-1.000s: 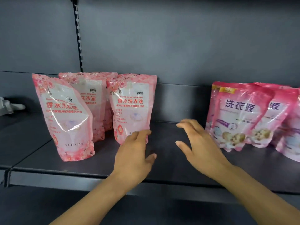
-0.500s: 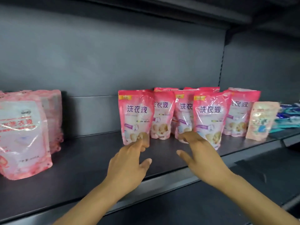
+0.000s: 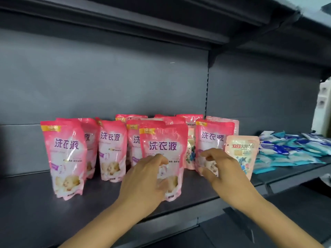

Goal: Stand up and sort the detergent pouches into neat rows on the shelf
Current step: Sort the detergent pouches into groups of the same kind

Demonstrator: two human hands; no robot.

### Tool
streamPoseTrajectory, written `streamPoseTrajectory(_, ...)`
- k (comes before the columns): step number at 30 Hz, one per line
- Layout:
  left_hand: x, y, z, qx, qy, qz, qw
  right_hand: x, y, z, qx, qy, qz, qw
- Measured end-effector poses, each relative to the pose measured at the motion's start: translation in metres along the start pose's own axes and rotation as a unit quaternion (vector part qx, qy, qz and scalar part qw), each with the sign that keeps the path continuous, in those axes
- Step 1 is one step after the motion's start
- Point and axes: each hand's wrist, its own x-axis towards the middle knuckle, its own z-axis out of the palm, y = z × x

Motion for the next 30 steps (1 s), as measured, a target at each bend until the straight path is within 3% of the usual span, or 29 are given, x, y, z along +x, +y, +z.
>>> streamPoseTrajectory(8, 0.068, 0.047, -0.007, 0.091, 0.074, 0.098, 0.988, 0.047, 0.053, -0.033, -0.023, 0.040, -0.005, 0.999)
streamPoseTrajectory(17, 0.140, 0.077, 0.014, 0.108, 0.060, 0.199, 0.972, 0.105, 0.099, -0.074, -0.104, 0.096, 0.014, 0.990)
streamPoseTrajectory(25, 0.180, 0.112, 0.063, 0.131, -0.009, 0.197, 0.972, 0.155, 0.166, -0.094, -0.115, -0.022, 0.078, 0.990)
streamPoseTrajectory(30, 0.195, 0.123, 0.095, 0.138, -0.017, 0.165, 0.976, 0.191, 0.210, -0.079, -0.056, -0.112, 0.103, 0.987)
